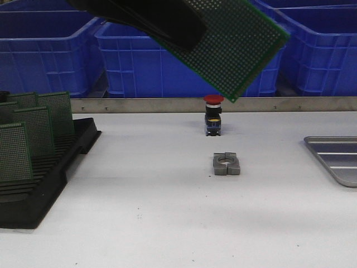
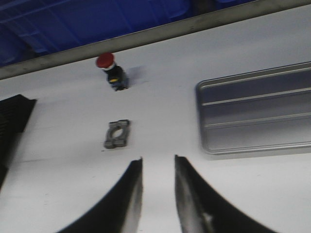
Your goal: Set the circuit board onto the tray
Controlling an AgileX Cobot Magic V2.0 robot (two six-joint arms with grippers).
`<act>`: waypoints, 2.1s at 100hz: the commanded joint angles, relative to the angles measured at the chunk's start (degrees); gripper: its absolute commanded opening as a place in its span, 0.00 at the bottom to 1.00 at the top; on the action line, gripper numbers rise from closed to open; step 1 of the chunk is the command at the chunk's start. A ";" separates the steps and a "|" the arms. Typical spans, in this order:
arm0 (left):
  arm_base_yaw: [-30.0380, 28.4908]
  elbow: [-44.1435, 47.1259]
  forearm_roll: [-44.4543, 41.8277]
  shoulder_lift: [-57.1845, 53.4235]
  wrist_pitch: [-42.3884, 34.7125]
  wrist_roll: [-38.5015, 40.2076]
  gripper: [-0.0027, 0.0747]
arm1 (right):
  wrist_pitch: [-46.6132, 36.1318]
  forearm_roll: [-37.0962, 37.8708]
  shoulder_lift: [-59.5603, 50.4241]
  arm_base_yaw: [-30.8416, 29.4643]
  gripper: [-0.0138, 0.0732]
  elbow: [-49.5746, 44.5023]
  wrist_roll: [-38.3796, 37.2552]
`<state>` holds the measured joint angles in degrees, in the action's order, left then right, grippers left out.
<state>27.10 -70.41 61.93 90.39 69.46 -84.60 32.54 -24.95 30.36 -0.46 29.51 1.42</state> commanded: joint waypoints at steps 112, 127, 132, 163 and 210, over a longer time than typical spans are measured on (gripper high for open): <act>0.58 -1.32 4.28 -1.98 1.97 0.43 0.01 | 19.40 -45.97 34.02 12.47 0.82 13.74 80.94; 0.58 -1.32 4.28 -1.98 1.73 0.43 0.01 | 19.40 -49.79 34.53 12.47 0.56 13.74 80.94; 0.58 -1.32 4.28 -1.98 1.48 0.43 0.01 | 19.40 -50.12 34.53 12.47 0.43 13.74 80.94; 0.58 -1.58 4.28 -1.98 0.72 0.43 0.09 | 19.52 -50.17 34.53 12.47 0.08 13.74 80.94; -5.84 -5.40 3.21 -2.20 0.51 0.43 0.69 | 18.99 -50.23 34.53 11.15 0.08 13.57 79.45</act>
<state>23.84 -72.91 61.61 90.39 69.02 -84.60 51.56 -71.59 65.52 11.78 41.51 81.83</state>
